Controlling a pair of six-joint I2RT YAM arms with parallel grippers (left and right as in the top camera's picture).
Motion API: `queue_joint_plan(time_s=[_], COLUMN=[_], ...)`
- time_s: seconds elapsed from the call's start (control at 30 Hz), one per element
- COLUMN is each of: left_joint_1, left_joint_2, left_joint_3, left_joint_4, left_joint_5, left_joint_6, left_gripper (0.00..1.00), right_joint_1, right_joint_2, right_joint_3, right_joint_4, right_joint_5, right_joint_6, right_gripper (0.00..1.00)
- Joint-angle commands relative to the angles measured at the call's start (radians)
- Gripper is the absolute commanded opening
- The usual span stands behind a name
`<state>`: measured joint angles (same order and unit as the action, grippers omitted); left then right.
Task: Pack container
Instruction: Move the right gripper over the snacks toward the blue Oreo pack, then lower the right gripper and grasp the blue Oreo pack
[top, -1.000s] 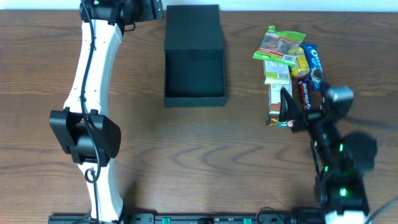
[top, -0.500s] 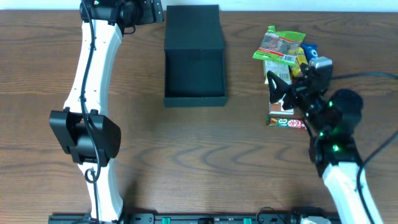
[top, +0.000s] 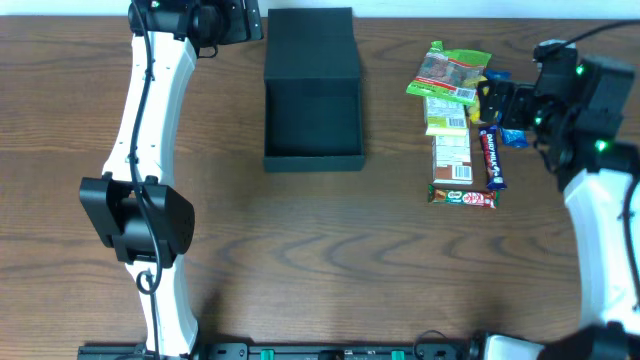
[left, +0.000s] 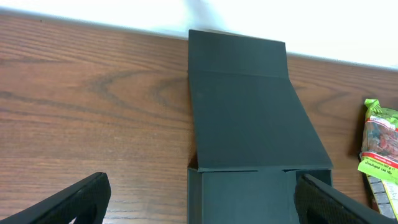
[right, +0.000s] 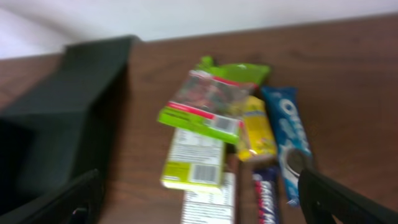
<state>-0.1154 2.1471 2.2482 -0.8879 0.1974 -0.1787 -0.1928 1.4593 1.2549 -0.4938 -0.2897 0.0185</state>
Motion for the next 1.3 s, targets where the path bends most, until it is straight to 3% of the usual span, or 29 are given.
queue_joint_plan(time_s=[0.0,0.27,0.57,0.97,1.27], left_joint_1=[-0.010,-0.024,-0.024,-0.024,-0.024], left_joint_2=[0.024,0.024,0.024,0.024,0.024], left_joint_3=[0.006,0.006,0.006,0.006,0.006], left_joint_4=[-0.002,-0.004,-0.033,-0.034,-0.034], left_joint_5=[0.006,0.006,0.006,0.006,0.006], left_joint_6=[0.019,0.019,0.018,0.018,0.018], left_gripper=[0.96,0.95,0.95,0.95,0.96], right_joint_1=[-0.035,-0.042,-0.057,-0.140,-0.142], right_joint_2=[0.075,0.196,0.332,0.428,0.488], right_joint_3=[0.074,0.085,0.085,0.085,0.085], right_joint_4=[-0.076,-0.098,-0.091,-0.030,0.014], right_joint_5=[0.032,0.118,0.182,0.196,0.196], right_joint_6=[-0.116,-0.319,-0.420,-0.422,-0.439], right_gripper=[0.99,0.99,0.99,0.99,0.94])
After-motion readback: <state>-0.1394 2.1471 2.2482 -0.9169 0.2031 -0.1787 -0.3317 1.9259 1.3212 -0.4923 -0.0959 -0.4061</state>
